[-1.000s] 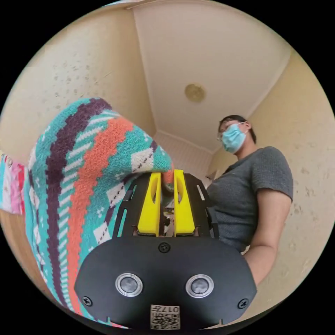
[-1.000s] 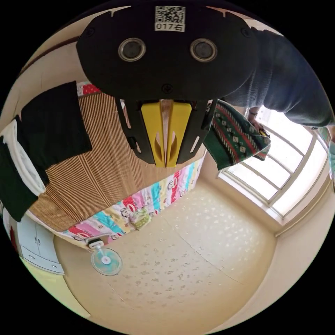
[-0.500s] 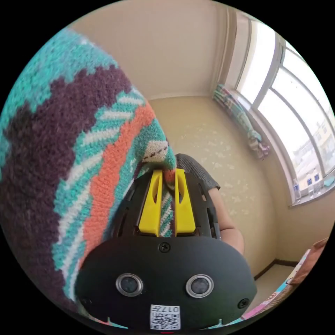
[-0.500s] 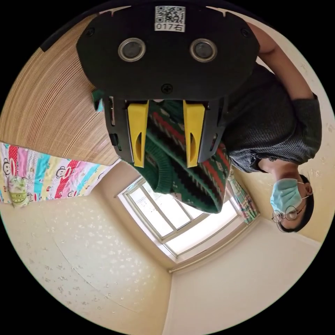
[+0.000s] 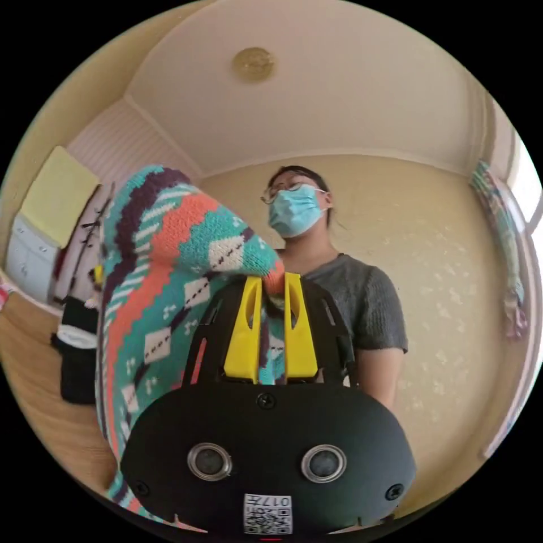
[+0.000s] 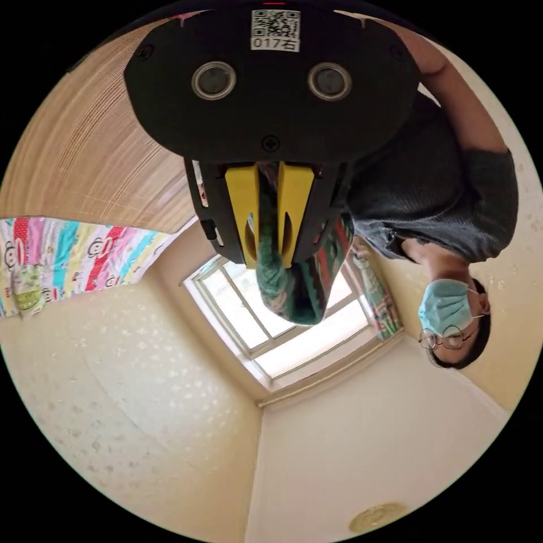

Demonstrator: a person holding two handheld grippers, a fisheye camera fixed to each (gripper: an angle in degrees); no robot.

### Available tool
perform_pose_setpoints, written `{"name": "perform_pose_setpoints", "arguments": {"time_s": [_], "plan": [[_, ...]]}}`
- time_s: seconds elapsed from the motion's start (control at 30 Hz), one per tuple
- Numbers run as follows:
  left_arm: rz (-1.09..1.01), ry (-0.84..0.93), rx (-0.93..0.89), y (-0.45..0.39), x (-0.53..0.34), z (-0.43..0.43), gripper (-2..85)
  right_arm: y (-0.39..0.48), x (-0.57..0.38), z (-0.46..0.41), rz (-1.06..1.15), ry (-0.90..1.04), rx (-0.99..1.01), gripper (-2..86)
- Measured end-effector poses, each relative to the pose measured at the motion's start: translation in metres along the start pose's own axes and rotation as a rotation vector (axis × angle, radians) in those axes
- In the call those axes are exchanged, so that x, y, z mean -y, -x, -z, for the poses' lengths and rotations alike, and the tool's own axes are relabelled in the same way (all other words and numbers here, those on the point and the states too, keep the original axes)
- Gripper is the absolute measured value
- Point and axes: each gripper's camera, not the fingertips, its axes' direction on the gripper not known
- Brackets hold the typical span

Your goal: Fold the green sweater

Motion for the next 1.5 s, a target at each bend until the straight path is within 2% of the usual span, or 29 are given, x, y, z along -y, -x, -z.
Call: {"name": "perform_pose_setpoints", "arguments": {"time_s": [0.03, 0.07, 0.13, 0.23, 0.3, 0.33, 0.4, 0.47, 0.5, 0.6, 0.7, 0.83, 1.0, 1.07, 1.13, 1.2, 1.37, 1.5], "plan": [[0.011, -0.011, 0.217, -0.014, -0.008, 0.004, 6.9, 0.012, 0.009, 0.001, 0.009, -0.005, -0.075, 4.8], [0.016, -0.012, 0.318, -0.02, -0.011, 0.004, 6.9, 0.024, 0.017, 0.001, 0.029, -0.017, -0.139, 4.8], [0.101, 0.025, 0.726, -0.031, -0.022, -0.007, 6.8, 0.041, 0.028, -0.003, 0.059, -0.034, -0.225, 4.7], [0.096, -0.06, 1.074, -0.041, -0.033, -0.037, 2.2, 0.077, 0.042, -0.024, 0.17, -0.021, -0.405, 4.6], [0.029, -0.188, 1.093, -0.047, -0.042, -0.055, 1.1, 0.094, 0.049, -0.044, 0.224, 0.022, -0.509, 4.6], [-0.009, -0.241, 1.045, -0.045, -0.046, -0.067, 0.9, 0.104, 0.05, -0.06, 0.255, 0.048, -0.572, 4.6], [-0.011, -0.266, 0.961, -0.031, -0.049, -0.089, 1.1, 0.117, 0.048, -0.087, 0.317, 0.109, -0.636, 4.7], [0.057, -0.233, 0.897, -0.005, -0.047, -0.113, 2.1, 0.129, 0.041, -0.123, 0.394, 0.185, -0.792, 4.8], [0.091, -0.2, 0.887, 0.011, -0.045, -0.133, 4.4, 0.131, 0.04, -0.129, 0.404, 0.195, -0.81, 4.8], [0.164, -0.097, 0.994, 0.05, -0.039, -0.187, 13.2, 0.135, 0.038, -0.143, 0.4, 0.186, -0.804, 4.9], [0.208, -0.047, 1.154, 0.078, -0.035, -0.232, 17.5, 0.145, 0.038, -0.15, 0.413, 0.166, -0.861, 5.0], [0.169, -0.011, 1.362, 0.104, -0.029, -0.28, 17.1, 0.153, 0.035, -0.147, 0.367, 0.142, -0.772, 5.1], [0.065, 0.045, 1.394, 0.124, -0.022, -0.309, 7.8, 0.156, 0.031, -0.139, 0.3, 0.118, -0.702, 5.1], [0.06, -0.037, 1.308, 0.123, -0.02, -0.295, 6.1, 0.159, 0.028, -0.129, 0.326, 0.114, -0.67, 5.5], [0.108, -0.194, 1.041, 0.123, -0.013, -0.258, 5.0, 0.168, 0.02, -0.124, 0.439, 0.152, -0.611, 5.7], [0.04, -0.218, 0.952, 0.115, -0.002, -0.251, 4.7, 0.175, 0.012, -0.116, 0.514, 0.173, -0.562, 5.8], [-0.256, -0.206, 1.109, 0.05, 0.027, -0.275, 4.6, 0.169, -0.033, -0.066, 0.481, 0.07, -0.458, 2.6], [-0.39, -0.227, 1.112, 0.003, 0.049, -0.277, 4.7, 0.129, -0.074, -0.054, 0.353, 0.183, -0.45, 4.2]]}}
